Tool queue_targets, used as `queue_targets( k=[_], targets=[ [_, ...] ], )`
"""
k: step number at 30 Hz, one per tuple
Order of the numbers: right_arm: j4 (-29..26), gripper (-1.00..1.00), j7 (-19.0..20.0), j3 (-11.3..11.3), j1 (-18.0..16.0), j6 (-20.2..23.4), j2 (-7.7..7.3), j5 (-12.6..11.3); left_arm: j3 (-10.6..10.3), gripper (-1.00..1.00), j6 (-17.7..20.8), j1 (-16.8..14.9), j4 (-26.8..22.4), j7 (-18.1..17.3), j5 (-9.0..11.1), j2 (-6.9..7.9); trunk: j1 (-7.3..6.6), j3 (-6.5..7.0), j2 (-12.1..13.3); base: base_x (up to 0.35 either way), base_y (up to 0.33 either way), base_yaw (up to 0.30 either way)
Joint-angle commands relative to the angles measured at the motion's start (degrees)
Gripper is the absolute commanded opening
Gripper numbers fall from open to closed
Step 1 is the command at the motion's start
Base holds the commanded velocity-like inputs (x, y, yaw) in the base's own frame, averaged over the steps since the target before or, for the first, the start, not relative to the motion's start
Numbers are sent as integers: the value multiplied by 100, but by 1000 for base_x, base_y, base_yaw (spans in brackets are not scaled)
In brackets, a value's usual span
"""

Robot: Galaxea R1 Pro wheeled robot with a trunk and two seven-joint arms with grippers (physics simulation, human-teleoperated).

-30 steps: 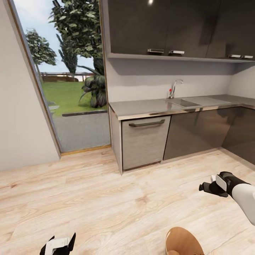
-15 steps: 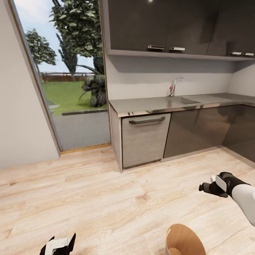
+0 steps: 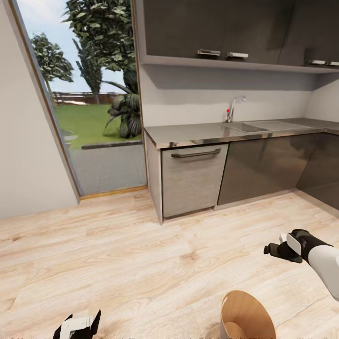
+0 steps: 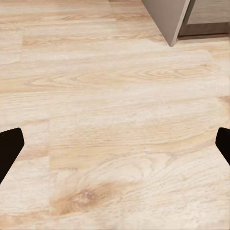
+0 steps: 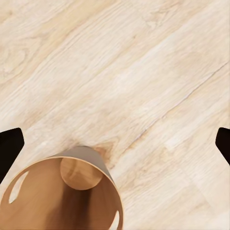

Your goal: Put the three can of soda from the living room inside the tash can in the kitchen.

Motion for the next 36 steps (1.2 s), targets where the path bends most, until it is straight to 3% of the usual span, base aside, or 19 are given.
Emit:
queue_targets(
  k=[1, 36],
  targets=[
    [0, 100, 1, 0, 0, 0, -1, -1, 1, 100, 0, 0, 0, 0, 0, 0, 22, -28, -42, 0, 0, 0],
    [-9, 100, 3, 8, 32, 0, 11, 2, 7, 100, 0, 0, 0, 8, -6, 0, 791, -965, -1445, 0, 0, 0]
  ],
)
